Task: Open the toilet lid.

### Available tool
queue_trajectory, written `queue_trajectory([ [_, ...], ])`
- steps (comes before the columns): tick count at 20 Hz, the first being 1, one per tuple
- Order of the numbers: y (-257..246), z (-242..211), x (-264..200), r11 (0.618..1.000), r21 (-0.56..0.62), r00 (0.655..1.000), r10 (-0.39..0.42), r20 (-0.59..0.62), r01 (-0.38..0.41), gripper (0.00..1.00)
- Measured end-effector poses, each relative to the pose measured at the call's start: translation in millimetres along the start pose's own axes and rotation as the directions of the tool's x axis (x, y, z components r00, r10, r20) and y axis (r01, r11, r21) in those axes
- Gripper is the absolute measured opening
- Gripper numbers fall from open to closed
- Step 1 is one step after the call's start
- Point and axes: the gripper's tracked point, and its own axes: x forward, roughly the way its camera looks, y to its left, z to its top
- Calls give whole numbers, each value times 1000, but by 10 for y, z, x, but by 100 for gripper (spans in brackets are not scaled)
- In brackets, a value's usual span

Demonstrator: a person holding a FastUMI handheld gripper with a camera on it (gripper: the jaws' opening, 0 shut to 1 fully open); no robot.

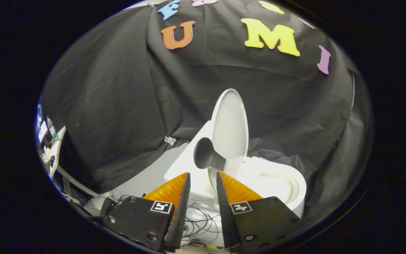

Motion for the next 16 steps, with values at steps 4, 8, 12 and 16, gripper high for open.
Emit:
queue_trajectory([
  [4, -340, -218, -195, 998, 2, 997, -56, 50, 56, 56],
  [8, -765, -575, -481, 994, 21, 988, -110, 104, 108, 63],
  [12, -1108, -935, -842, 990, 58, 977, -135, 166, 127, 63],
  [16, -1448, -1332, -1216, 978, 62, 949, -207, 236, 198, 67],
])
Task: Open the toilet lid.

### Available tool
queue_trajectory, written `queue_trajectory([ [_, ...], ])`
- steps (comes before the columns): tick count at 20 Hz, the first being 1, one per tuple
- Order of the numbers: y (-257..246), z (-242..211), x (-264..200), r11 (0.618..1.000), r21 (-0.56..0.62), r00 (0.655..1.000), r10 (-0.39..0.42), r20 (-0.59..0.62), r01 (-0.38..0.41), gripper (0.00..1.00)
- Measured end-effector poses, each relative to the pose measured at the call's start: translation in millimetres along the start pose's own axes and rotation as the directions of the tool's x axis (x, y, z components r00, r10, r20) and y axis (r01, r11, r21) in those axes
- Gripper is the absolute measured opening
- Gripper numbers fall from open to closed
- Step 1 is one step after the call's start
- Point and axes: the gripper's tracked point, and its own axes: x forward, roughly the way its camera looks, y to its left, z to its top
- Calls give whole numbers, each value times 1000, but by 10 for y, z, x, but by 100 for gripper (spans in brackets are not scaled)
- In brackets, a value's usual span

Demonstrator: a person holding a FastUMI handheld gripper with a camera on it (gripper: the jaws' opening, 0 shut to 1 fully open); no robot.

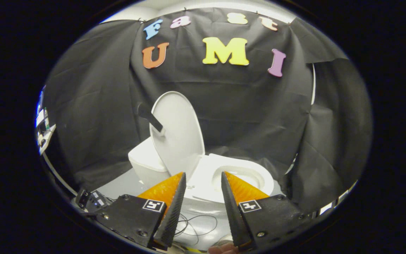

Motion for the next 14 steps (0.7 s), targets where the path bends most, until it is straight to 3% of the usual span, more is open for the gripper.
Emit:
queue_trajectory([
  [4, -297, -492, -320, 998, 19, 998, -58, 1, 58, 83],
  [8, -592, -572, -628, 993, 30, 990, -112, 91, 110, 83],
  [14, -715, -835, -926, 993, 18, 976, -114, 184, 113, 84],
])
